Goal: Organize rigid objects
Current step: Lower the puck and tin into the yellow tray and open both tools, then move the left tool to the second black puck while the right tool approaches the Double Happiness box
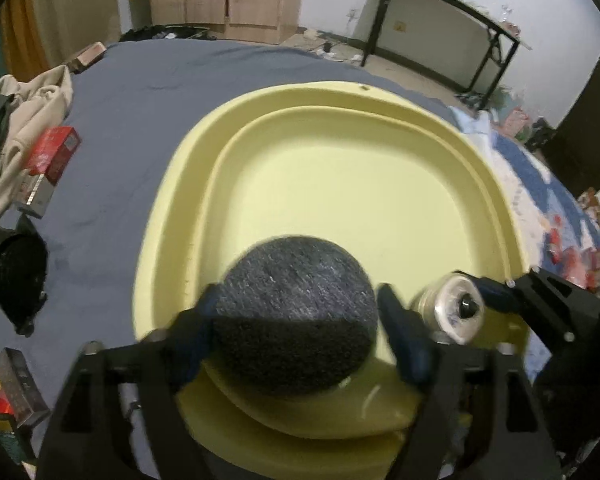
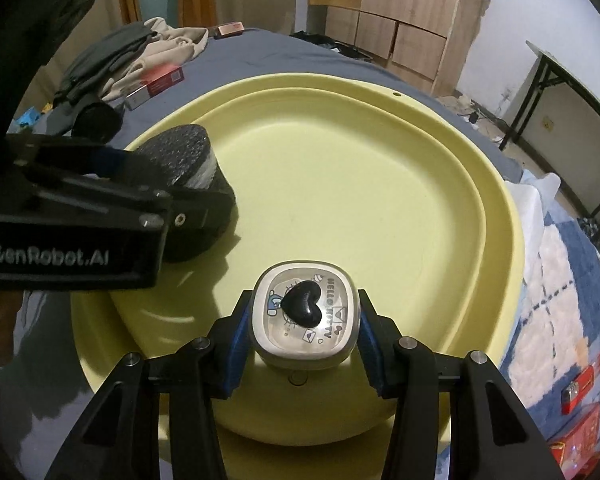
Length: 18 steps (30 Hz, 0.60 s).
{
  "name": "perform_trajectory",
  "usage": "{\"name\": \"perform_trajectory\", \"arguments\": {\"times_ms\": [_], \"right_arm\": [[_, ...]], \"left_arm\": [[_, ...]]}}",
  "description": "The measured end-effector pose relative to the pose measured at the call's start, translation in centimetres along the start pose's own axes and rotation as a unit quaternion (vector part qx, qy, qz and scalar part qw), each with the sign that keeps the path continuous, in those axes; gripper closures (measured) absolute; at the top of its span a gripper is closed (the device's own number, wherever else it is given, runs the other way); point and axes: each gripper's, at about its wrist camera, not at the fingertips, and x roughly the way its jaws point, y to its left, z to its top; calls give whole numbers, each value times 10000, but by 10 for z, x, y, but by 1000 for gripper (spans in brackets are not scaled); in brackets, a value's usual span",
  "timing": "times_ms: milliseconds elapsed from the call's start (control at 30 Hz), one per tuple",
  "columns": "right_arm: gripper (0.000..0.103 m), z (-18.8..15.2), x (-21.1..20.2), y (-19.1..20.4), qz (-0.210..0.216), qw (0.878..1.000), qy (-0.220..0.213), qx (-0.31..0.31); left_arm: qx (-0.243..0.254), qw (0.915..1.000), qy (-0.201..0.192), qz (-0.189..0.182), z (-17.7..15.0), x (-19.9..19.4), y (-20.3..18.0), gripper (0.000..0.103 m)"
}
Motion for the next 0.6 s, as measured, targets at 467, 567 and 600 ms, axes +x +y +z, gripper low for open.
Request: {"name": "perform_trajectory", "arguments": {"times_ms": [467,567,600], "right_arm": [[0,-63,-164,-73,-100,9929,-654,992],[0,-102,-210,-124,-559,9886,-424,1335],[0,-115,-224,-140,-746,9858,-392,1453]], "left_arm": [[46,9926,-1044,-615,14,-82,-110,0],[498,9910,-750,-994,3,-78,-176,0],[644,9904,-639,-1039,-1,-78,-196,0]]}}
